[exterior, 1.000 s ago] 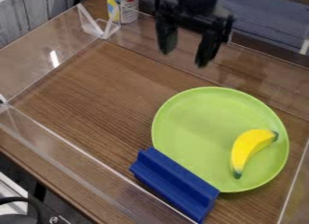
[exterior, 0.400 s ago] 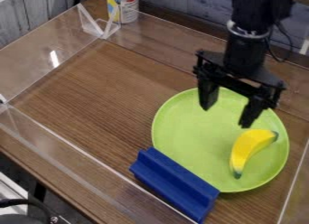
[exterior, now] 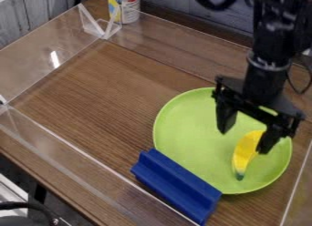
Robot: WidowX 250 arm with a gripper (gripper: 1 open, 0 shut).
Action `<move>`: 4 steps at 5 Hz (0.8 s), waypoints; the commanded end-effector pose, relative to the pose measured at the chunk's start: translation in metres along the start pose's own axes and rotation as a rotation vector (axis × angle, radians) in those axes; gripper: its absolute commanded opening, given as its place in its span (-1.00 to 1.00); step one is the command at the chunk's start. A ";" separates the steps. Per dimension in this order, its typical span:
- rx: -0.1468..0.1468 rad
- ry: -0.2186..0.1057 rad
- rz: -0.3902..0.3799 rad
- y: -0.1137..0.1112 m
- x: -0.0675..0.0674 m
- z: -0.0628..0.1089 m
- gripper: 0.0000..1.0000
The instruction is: Remove the banana from inside the green plate and put it on the table
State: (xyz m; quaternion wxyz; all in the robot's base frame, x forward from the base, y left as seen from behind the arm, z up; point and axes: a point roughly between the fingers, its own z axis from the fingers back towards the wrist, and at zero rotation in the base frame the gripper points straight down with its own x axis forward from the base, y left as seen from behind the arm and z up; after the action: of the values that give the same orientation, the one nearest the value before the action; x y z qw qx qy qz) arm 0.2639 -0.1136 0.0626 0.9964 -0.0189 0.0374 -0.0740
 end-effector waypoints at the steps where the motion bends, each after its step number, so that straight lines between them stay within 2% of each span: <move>1: 0.000 -0.032 -0.001 -0.003 0.007 -0.007 1.00; 2: -0.003 -0.030 0.001 -0.002 0.008 -0.020 1.00; 3: -0.003 -0.028 0.006 -0.001 0.009 -0.026 -1.00; 4: -0.012 -0.035 0.002 0.000 0.009 -0.017 -1.00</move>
State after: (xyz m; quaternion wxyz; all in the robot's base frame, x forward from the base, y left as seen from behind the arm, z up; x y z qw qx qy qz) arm 0.2634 -0.1136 0.0272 0.9958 -0.0168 0.0517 -0.0741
